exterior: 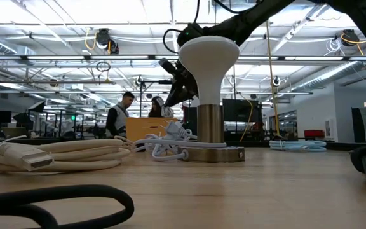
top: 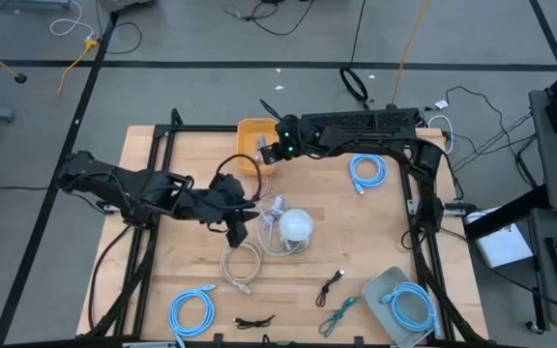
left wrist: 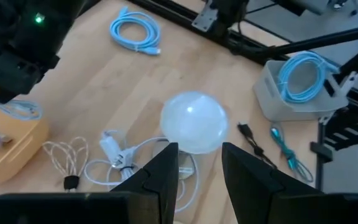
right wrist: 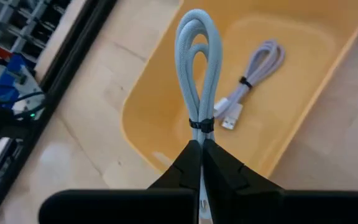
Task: Pick & Place USB Port
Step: Put the gray charger cable into the yellow bin, then put the top blue HDMI cable into the gray bin
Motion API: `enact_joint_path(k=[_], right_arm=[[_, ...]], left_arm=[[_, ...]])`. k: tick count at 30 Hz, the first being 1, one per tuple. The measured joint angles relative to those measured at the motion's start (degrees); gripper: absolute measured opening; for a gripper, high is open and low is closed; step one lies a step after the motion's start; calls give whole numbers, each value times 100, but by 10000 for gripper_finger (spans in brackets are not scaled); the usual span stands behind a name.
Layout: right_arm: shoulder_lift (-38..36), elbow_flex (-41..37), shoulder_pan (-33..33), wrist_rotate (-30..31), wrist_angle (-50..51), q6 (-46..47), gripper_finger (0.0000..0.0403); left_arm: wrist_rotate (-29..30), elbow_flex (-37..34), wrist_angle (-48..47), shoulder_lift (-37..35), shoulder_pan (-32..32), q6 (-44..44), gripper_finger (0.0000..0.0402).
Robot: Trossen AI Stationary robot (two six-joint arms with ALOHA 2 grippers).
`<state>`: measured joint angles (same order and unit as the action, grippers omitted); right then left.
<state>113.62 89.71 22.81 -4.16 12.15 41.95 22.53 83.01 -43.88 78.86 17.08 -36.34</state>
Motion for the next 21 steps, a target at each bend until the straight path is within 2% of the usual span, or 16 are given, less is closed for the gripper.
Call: enact_joint_path(k=[5, 9, 21], right_arm=[[0, 0, 4, 284, 10, -96, 0], [0, 0, 15, 75, -257, -539, 10], [-2, 0, 33, -42, -359, -345, 131]], left_arm=[[18, 1, 14, 15, -9, 2, 124], [11, 1, 26, 14, 0, 4, 124], [122, 1, 40, 14, 142, -26, 124]])
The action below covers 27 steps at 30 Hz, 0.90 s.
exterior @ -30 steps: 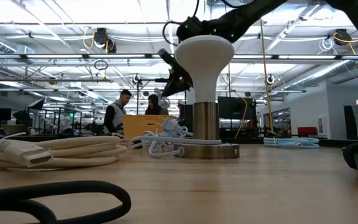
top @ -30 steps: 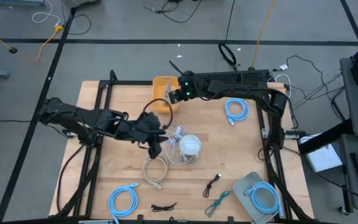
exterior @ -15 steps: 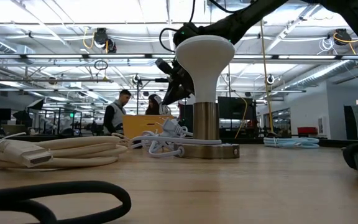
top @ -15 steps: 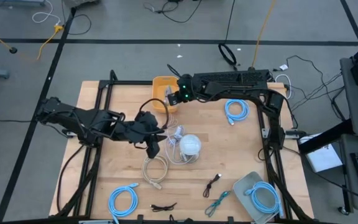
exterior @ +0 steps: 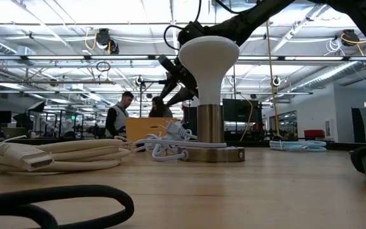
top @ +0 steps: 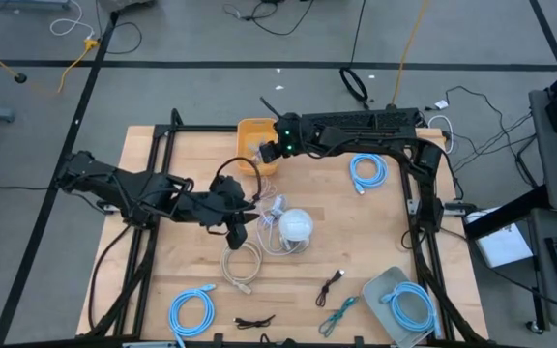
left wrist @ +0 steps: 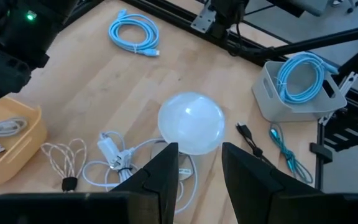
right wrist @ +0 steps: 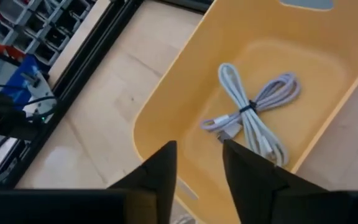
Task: Pick & Place USB Port
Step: Put the top blue HDMI cable into the gray bin
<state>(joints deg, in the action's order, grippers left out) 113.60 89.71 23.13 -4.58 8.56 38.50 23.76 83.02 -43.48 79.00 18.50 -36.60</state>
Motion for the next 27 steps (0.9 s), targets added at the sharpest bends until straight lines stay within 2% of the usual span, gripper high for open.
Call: enact_joint_path(k=[3, 5, 8, 10, 13, 17, 20, 23, 27], right_arm=[[0, 0, -2, -60, -15, 2, 148], [-47, 0, -6, -386, 72, 4, 153], [-312, -9, -41, -974, 615, -120, 153], [-610, 2, -118, -1017, 1309, -455, 148], [-1198, -12, -310, -464, 2510, -1102, 137], [-2200, -12, -725, 1083, 4375, -1720, 124], [-2842, -269, -1080, 1980, 5181, -1775, 120], [-3421, -834, -1309, 2237, 5442, -1557, 119], [-4097, -2020, -1357, 2234, 5469, -1117, 123]], left_arm=[[54, 0, 2, 0, 49, -39, 124], [57, 0, -4, 0, 61, -69, 124], [67, 0, -71, 0, 59, -109, 124], [83, 0, -142, 0, 55, -112, 124], [158, 0, -196, 0, 55, -55, 124], [182, 0, -235, 0, 40, 37, 124], [182, 0, -332, 0, 2, 134, 124], [181, 0, -334, 0, -62, 225, 124], [133, 0, -308, 0, -153, 308, 124]])
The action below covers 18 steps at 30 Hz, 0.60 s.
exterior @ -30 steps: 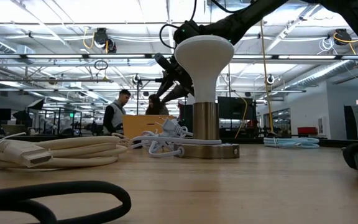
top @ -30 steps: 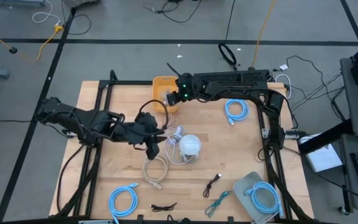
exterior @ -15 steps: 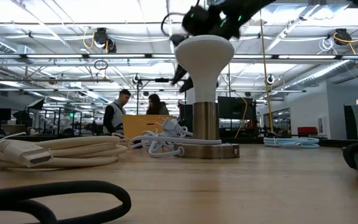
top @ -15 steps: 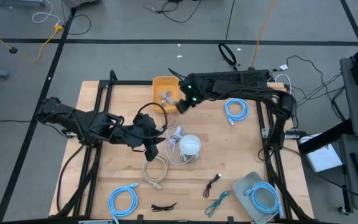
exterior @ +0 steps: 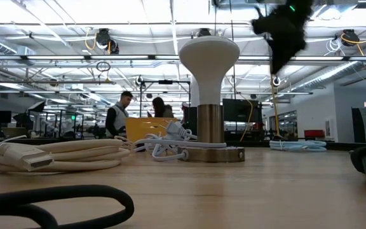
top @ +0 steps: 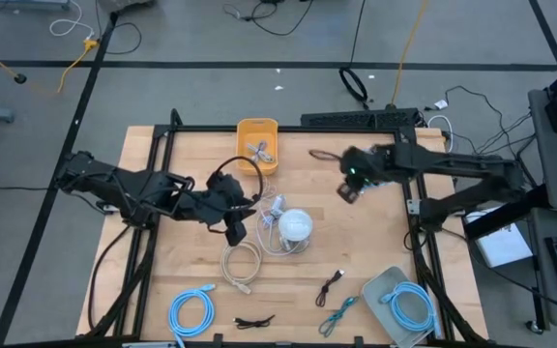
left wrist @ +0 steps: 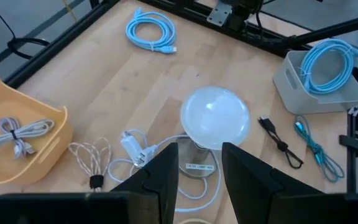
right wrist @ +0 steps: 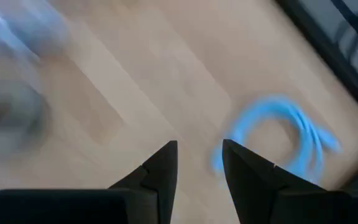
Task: Pick & Place USB Port
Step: Put the top blue HDMI cable into the gray bin
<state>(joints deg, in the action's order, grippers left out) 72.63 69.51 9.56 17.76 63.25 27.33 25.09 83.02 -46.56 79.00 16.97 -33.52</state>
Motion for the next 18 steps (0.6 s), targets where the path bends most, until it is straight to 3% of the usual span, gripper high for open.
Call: enact_joint_path(k=[9, 18], right_arm=[[-1002, -2524, 381, -305, -988, 260, 144], [-1176, -3673, 778, -579, -2058, -485, 163]], left_arm=[[-110, 0, 11, 0, -33, -82, 124], [-110, 0, 39, 0, 85, -306, 124]])
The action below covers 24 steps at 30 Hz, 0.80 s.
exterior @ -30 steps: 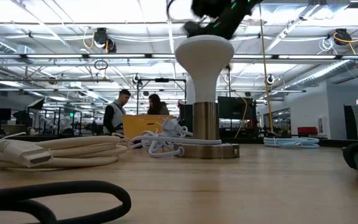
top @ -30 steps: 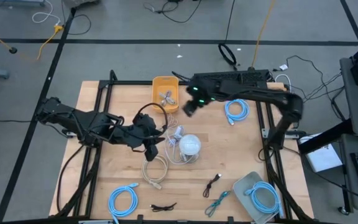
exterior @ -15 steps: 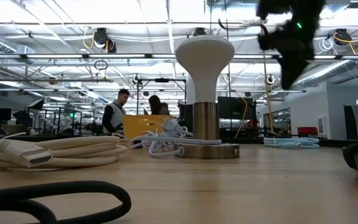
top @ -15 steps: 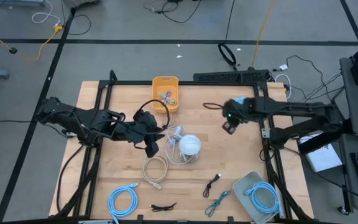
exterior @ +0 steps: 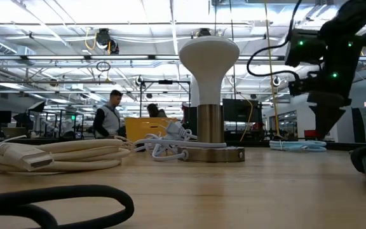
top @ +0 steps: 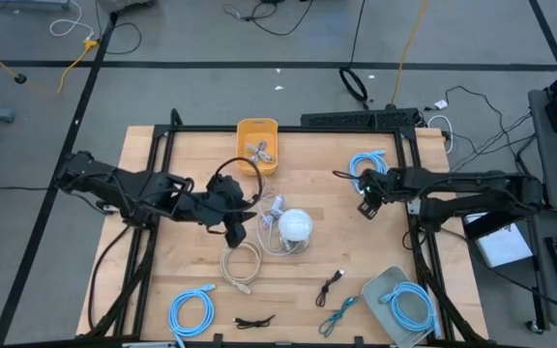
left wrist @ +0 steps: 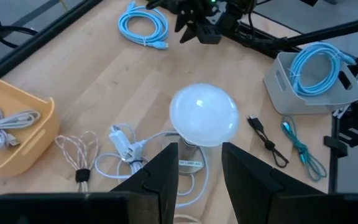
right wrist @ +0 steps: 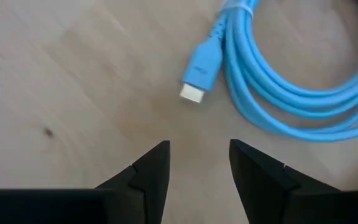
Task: Pick & Place USB Port
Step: Put the top blue HDMI cable into the gray bin
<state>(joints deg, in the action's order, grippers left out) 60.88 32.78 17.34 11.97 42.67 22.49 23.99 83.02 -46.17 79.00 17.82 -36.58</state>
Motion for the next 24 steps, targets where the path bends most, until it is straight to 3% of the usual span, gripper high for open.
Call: enact_joint_path(k=[11, 18, 24], right_arm=[[198, -18, 579, 163, -90, -72, 173], [521, -16, 904, -437, -687, -458, 174], [1165, 15, 1228, -480, -799, -827, 169]], left_arm=[[2, 0, 196, 0, 9, 94, 124], [-2, 0, 428, 0, -19, 177, 124], [-2, 0, 433, 0, -21, 179, 124]])
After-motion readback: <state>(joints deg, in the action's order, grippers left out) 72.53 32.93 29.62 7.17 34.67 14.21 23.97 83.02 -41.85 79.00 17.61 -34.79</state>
